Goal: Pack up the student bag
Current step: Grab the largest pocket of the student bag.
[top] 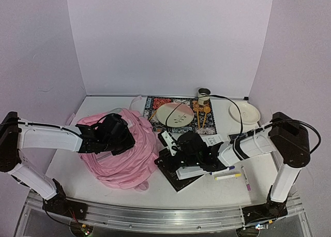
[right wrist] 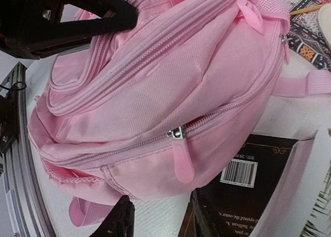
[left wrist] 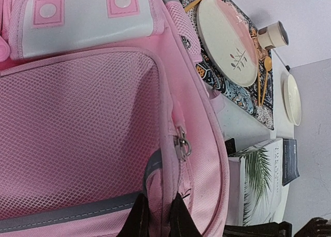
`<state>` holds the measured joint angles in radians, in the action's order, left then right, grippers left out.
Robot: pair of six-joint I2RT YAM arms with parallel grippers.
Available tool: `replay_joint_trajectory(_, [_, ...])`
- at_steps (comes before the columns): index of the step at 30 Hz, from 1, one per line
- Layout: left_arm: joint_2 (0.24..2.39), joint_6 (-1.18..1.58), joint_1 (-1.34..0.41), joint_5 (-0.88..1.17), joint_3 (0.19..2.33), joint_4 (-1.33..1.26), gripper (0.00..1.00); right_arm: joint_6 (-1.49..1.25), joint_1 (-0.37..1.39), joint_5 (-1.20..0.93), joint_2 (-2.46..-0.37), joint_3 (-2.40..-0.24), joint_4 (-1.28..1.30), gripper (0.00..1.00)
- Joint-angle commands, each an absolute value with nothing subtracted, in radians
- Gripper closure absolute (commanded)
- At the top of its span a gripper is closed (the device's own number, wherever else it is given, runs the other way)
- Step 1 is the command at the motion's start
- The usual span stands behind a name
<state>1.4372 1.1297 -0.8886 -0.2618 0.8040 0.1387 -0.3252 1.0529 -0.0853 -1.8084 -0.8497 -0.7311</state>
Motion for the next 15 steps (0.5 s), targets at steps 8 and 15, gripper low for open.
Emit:
replay_joint_trajectory(8, [1.389,1.138,-0.882,-0.245,0.817,0.140,1.00,-0.418,1.012,-0.139,-1.903,-0.860,-0.931,0.61])
replay_joint_trajectory(15, [1.355,1.147,-0.882,-0.242,0.798,0.140,1.00,-0.425,1.008,-0.063,-1.920,-0.859,-0.946,0.61])
